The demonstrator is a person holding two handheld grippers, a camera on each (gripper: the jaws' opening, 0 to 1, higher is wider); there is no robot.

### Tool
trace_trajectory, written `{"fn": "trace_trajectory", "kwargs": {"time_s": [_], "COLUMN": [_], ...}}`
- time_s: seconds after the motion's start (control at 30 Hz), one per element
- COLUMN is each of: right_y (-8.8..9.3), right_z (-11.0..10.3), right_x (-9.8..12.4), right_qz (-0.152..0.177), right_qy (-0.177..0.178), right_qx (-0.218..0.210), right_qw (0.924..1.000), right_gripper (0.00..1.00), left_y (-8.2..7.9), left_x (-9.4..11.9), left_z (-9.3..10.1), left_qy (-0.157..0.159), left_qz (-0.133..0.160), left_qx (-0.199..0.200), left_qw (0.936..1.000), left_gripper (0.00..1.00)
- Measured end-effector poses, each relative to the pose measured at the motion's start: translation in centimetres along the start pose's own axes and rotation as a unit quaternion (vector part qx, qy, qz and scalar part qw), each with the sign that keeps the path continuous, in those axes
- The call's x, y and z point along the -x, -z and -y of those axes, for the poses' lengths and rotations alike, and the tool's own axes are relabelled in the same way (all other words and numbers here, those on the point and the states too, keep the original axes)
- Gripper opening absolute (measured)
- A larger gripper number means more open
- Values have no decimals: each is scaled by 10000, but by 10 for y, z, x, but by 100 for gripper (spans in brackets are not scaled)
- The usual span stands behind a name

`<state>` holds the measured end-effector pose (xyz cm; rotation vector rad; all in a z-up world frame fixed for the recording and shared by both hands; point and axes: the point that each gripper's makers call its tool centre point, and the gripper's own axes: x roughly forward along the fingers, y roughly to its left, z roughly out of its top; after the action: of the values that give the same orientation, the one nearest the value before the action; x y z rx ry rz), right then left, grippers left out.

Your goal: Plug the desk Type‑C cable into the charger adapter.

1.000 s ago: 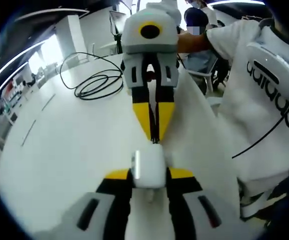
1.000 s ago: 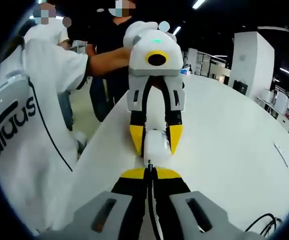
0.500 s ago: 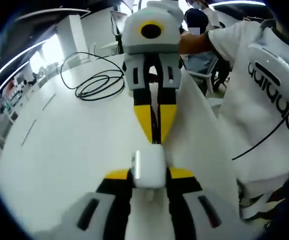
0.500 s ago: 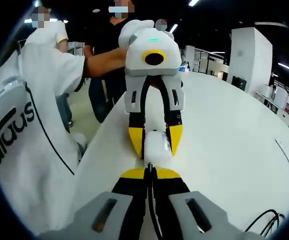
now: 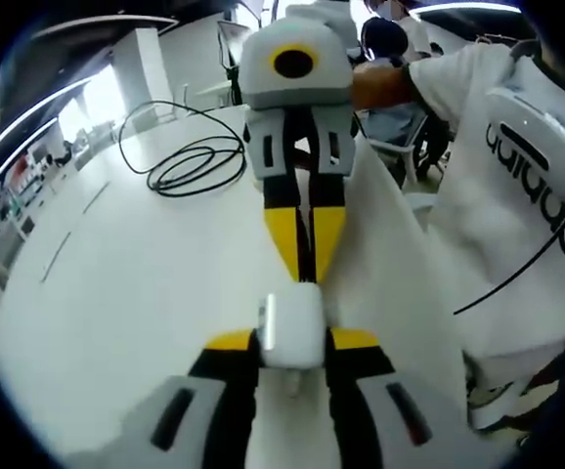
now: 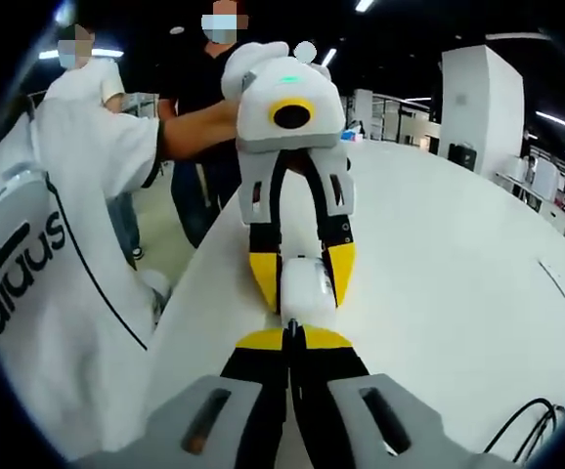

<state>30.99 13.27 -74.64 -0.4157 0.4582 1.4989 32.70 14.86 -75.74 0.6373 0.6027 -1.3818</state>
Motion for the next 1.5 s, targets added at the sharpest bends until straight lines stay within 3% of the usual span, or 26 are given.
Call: {"fn": "trace_trajectory", "kwargs": {"time_s": [0.7, 0.8, 0.83, 1.13, 1.3, 1.4, 1.5], "right_y": [-1, -2, -3, -3, -4, -7, -12], "right_z": [2, 2, 2, 0, -3, -2, 0], "right_x": [-4, -5, -5, -4, -1, 3, 10], "right_qz": [11, 56, 88, 233, 402, 553, 737], "right_qy": [145, 176, 214, 236, 254, 284, 388], "right_qx": [26, 88, 312, 460, 431, 334, 300], "right_qw": [9999, 9998, 9992, 9984, 9979, 9975, 9961], "right_gripper": [0, 2, 2, 4, 17, 18, 25], "left_y": [0, 0, 0, 0, -1, -1, -1], "left_x": [-3, -3, -3, -3, -3, -3, -3], "left_z": [0, 0, 0, 0, 0, 0, 0], "left_qy": [-12, -13, -12, -34, -29, -32, -42], "left_qz": [-69, -82, -63, 47, 69, 92, 112], "left_qx": [95, 93, 101, 106, 90, 96, 100], "left_qw": [9999, 9999, 9999, 9999, 9999, 9999, 9999], "left_gripper": [26, 26, 26, 26, 26, 26, 26]}}
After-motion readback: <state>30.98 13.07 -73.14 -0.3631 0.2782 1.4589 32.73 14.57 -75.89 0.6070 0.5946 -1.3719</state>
